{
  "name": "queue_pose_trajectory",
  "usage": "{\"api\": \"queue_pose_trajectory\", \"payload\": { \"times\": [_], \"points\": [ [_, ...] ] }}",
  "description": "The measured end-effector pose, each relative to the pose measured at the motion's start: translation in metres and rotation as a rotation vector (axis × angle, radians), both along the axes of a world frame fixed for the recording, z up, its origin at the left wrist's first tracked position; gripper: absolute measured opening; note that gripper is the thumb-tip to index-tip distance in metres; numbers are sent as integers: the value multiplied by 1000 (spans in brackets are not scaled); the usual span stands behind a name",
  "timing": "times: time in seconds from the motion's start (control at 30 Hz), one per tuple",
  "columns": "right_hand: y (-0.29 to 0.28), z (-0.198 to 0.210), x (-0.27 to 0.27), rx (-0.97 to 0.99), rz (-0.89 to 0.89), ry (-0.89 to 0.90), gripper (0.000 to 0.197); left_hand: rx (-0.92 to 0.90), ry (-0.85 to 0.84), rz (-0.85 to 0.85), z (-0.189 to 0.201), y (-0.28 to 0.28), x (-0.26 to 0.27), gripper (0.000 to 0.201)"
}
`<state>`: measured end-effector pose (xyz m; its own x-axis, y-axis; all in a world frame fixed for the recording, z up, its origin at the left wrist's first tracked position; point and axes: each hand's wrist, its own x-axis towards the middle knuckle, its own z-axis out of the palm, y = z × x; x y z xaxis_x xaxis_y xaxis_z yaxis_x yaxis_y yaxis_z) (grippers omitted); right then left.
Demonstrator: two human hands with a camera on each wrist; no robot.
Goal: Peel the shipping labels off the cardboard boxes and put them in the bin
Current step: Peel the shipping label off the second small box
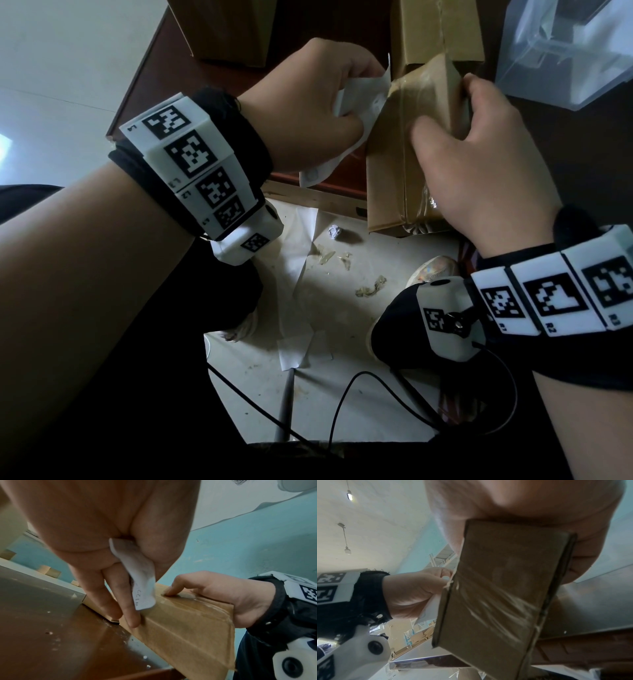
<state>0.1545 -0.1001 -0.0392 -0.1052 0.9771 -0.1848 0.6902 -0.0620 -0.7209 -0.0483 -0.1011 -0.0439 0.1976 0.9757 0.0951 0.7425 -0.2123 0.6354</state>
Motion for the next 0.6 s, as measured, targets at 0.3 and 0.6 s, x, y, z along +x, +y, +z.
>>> {"api": "queue_pose_trajectory", "payload": {
  "times": [0.3, 0.6],
  "points": [
    [1, -1, 0, 0, 8, -9, 65, -27, -60, -37, 3, -1, 1, 41],
    [3, 8, 3, -68, -13, 17, 31, -20, -60, 2, 10, -2, 2, 42]
  ]
}}
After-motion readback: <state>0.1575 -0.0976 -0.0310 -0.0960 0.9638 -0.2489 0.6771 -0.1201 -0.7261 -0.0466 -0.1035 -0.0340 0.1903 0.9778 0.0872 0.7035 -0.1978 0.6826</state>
